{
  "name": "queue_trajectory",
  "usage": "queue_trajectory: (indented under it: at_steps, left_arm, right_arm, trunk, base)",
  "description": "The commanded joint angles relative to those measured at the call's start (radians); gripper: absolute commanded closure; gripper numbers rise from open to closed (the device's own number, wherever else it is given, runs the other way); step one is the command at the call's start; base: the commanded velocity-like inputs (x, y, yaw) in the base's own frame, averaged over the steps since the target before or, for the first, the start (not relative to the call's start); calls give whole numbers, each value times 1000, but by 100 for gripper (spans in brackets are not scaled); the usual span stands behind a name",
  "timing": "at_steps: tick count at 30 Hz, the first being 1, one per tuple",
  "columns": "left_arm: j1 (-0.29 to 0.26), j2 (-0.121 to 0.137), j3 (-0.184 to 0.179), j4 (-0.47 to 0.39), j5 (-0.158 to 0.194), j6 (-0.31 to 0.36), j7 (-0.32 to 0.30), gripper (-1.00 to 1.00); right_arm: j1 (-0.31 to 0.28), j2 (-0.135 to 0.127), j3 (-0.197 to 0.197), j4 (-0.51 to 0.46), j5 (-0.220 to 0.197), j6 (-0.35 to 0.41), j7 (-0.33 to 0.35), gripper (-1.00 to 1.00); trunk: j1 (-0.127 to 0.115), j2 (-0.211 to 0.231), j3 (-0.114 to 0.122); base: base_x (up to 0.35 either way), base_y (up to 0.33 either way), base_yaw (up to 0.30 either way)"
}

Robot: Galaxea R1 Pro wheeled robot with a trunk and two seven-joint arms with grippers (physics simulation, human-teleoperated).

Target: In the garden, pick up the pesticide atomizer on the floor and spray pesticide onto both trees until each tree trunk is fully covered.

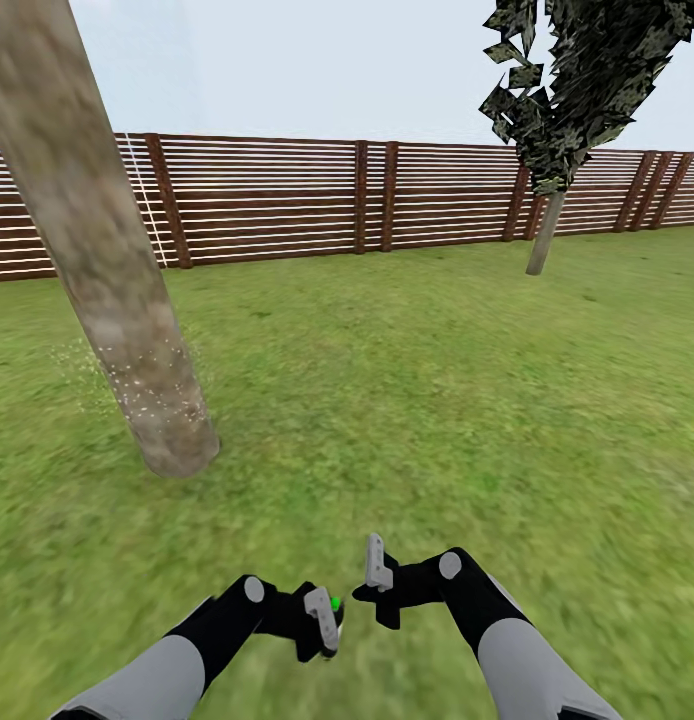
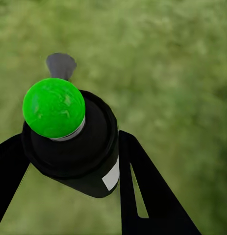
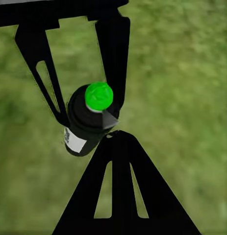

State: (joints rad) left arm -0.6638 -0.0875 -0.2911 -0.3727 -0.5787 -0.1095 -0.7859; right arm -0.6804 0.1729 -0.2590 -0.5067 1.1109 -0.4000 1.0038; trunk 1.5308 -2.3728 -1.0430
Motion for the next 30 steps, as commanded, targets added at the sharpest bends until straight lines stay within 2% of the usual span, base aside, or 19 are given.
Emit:
queue_trajectory:
  at_steps: [1,6,20,21,24,30]
  left_arm:
    - [0,0,0,-1,1,-10,3,100]
    - [0,-1,-2,-2,37,-10,5,100]
    - [0,-18,-1,0,43,-10,5,100]
    - [0,-19,0,1,48,-10,5,100]
    - [0,-22,-2,3,98,-10,5,100]
    - [0,-23,-2,3,111,-11,5,100]
  right_arm:
    - [-1,2,-8,-1,7,-3,4,100]
    - [-1,2,-9,0,7,-3,4,100]
    - [-1,2,-9,0,7,-3,4,100]
    - [-1,2,-9,0,7,-3,4,100]
    - [-1,2,-9,0,7,-3,4,100]
    - [-1,2,-9,0,7,-3,4,100]
  trunk:
    - [0,0,-1]
    - [0,0,-1]
    - [0,0,-1]
    - [0,0,-1]
    - [0,0,-1]
    - [0,0,-1]
  base:
    - [0,0,0]
    - [0,0,0]
    - [0,0,0]
    - [0,0,0]
    - [0,0,0]
    - [0,0,0]
